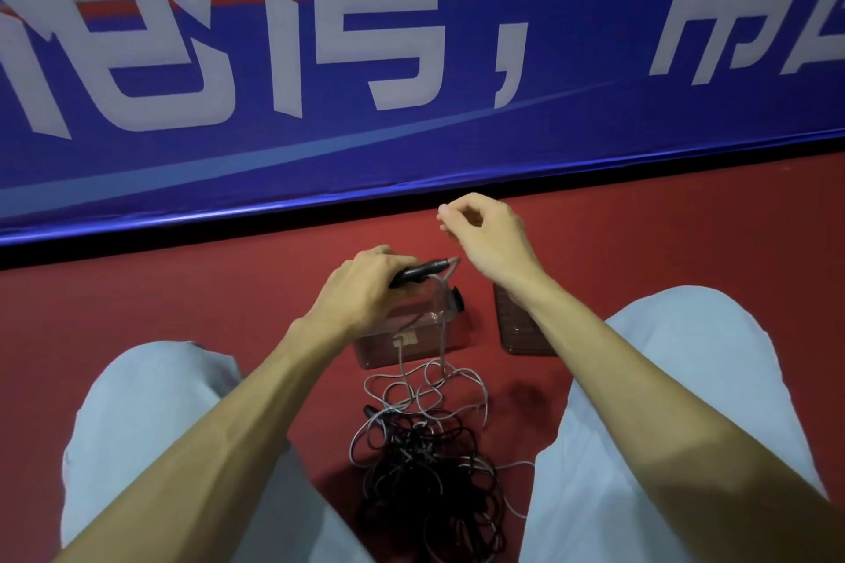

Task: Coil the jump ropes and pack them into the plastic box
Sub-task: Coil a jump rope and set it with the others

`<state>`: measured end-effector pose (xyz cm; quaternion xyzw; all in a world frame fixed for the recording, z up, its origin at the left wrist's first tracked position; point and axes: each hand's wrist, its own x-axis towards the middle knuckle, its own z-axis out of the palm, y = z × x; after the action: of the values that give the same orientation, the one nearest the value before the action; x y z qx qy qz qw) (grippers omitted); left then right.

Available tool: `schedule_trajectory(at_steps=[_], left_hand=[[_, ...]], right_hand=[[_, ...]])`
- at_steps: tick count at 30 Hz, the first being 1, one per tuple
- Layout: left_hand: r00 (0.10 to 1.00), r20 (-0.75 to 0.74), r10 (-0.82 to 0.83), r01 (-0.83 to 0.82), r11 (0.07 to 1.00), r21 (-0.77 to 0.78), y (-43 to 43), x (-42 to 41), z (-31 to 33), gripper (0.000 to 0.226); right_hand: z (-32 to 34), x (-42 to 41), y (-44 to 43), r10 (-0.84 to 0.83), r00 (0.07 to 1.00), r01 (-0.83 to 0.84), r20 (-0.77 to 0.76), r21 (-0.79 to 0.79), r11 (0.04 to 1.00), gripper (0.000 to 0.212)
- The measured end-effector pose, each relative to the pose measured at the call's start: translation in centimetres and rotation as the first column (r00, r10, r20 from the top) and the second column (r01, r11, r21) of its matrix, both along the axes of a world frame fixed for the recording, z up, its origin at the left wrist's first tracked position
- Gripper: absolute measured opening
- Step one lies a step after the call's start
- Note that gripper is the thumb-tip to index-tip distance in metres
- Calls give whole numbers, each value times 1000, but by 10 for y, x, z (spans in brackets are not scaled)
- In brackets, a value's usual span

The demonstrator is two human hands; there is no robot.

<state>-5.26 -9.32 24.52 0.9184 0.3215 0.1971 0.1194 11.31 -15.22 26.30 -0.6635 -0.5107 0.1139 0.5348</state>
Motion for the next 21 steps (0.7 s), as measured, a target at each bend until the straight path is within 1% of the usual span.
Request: schedule_trajectory(at_steps=[1, 3, 4, 6, 8, 9, 11, 13, 15, 17, 19, 21], left_hand=[[1000, -9, 6, -5, 999, 38, -1, 0, 0, 29], [999, 43, 4, -8, 996, 88, -1, 1, 1, 30], [998, 69, 1, -8, 995, 99, -1, 1, 1, 29], [997, 80, 4, -14, 993, 115, 1, 1, 1, 26], [998, 65, 21, -28, 992, 122, 3, 1, 0, 32], [998, 64, 29, -36, 993, 114, 4, 2, -1, 37], [998, 55, 30, -36, 994, 106, 3, 2, -1, 44], [999, 5, 35, -35, 992, 123, 1, 3, 0, 47], [997, -55, 45, -39, 993, 115, -2, 3, 0, 50], [997, -78, 19, -19, 1000, -1, -3, 4, 1, 58], [998, -27, -54, 49, 987, -152, -2, 5, 1, 53], [996, 26, -86, 90, 975, -205, -1, 7, 1, 42]], right_hand=[[-2, 1, 1, 22, 1000, -21, 13, -44, 999, 24], [-5, 4, 1, 121, 992, -123, -21, -181, 976, 34], [-5, 4, 1, 176, 983, -184, -56, -260, 948, 40], [-1, 3, -4, 243, 950, -302, -196, -381, 874, 51], [5, 3, -11, 241, 915, -366, -323, -417, 832, 57], [7, 3, -14, 231, 910, -370, -344, -424, 827, 59], [11, 5, -17, 218, 918, -358, -331, -458, 814, 63], [13, 6, -19, 218, 923, -358, -317, -498, 790, 65], [14, 4, -19, 230, 923, -361, -308, -491, 793, 63], [14, 1, -19, 237, 918, -361, -317, -421, 832, 58], [15, -1, -18, 213, 908, -337, -362, -324, 884, 50], [15, -2, -17, 168, 898, -285, -408, -245, 927, 47]])
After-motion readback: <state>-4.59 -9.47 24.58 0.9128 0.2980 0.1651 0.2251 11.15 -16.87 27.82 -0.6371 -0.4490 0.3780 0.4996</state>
